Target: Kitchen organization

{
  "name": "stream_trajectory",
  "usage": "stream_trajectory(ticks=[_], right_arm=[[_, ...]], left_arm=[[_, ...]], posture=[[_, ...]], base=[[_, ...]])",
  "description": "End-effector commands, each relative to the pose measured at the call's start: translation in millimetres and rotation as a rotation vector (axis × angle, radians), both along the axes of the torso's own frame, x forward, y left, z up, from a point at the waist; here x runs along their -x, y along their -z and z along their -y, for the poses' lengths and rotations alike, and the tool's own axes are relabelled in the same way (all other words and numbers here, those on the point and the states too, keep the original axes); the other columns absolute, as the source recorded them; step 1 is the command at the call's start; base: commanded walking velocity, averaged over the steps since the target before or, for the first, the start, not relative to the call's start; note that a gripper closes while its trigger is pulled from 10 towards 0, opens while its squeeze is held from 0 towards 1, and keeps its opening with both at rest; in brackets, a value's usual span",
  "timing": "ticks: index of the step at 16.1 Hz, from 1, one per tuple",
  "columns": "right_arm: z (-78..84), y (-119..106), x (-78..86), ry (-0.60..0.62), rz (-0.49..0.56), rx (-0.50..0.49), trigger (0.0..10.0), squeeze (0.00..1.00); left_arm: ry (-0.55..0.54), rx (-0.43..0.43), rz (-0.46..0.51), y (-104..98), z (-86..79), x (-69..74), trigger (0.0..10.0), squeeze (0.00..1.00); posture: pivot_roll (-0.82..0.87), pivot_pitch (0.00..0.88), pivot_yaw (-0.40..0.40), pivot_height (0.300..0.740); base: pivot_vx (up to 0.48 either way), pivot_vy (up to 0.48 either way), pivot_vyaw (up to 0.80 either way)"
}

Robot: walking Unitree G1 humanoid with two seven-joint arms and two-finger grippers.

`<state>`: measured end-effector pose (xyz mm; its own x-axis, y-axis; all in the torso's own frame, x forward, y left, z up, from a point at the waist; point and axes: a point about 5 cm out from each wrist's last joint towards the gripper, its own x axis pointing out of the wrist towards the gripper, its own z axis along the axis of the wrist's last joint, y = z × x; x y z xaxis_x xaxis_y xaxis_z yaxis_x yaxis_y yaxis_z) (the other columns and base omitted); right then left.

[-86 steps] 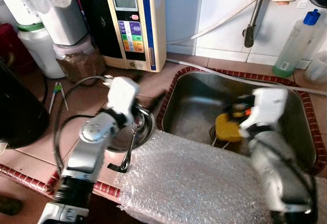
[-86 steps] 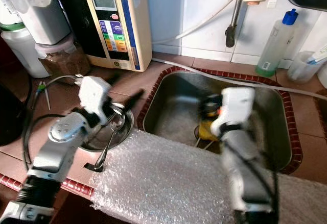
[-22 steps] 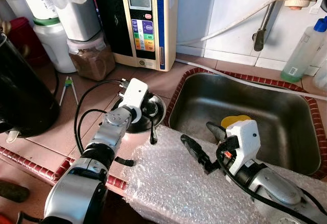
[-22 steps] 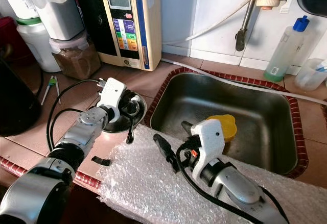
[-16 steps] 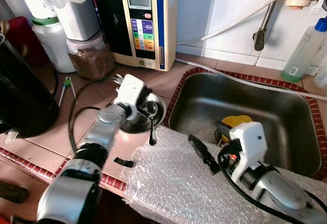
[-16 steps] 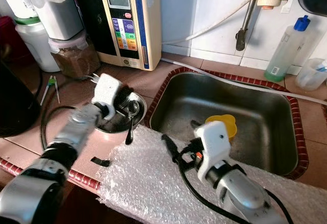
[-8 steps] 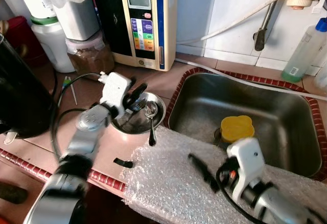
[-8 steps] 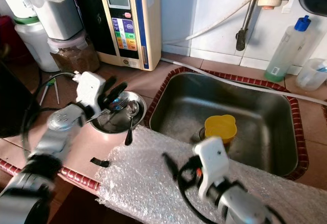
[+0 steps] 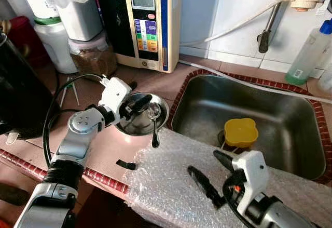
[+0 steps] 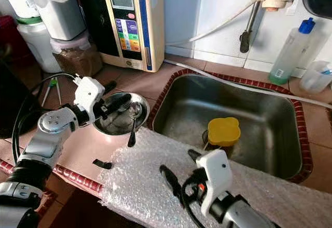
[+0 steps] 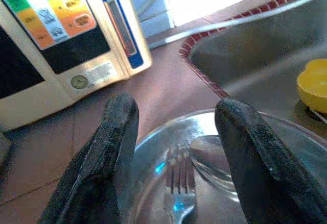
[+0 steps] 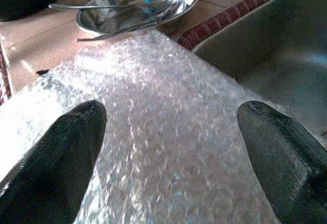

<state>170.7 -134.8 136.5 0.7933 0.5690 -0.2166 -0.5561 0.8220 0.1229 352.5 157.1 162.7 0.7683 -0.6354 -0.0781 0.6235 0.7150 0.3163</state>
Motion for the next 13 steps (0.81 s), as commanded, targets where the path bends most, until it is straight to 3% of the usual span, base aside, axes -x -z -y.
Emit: stream_trajectory(ticks=[1, 7, 13], right_arm=[[-4.9, -6, 5.1, -0.048, 0.027, -0.010, 10.0, 0.00], [-15.1, -10, 6.6, -0.123, 0.045, -0.024, 10.0, 0.00], [-18.8, -12, 7.3, -0.141, 0.054, -0.016, 10.0, 0.00]], left_arm=[[0.020, -0.005, -0.040, 1, -0.3, 2.0, 10.0, 1.00], [0.014, -0.108, -0.144, 18, -4.7, 0.5, 10.0, 1.00], [-0.074, -0.134, -0.128, 18, -8.1, -10.6, 10.0, 1.00]], posture=[[-0.07, 0.036, 0.060, 0.740], [-0.07, 0.047, 0.071, 0.740], [-0.08, 0.059, 0.081, 0.740]], base=[[0.000, 0.000, 0.00], [0.000, 0.000, 0.00], [0.000, 0.000, 0.00]])
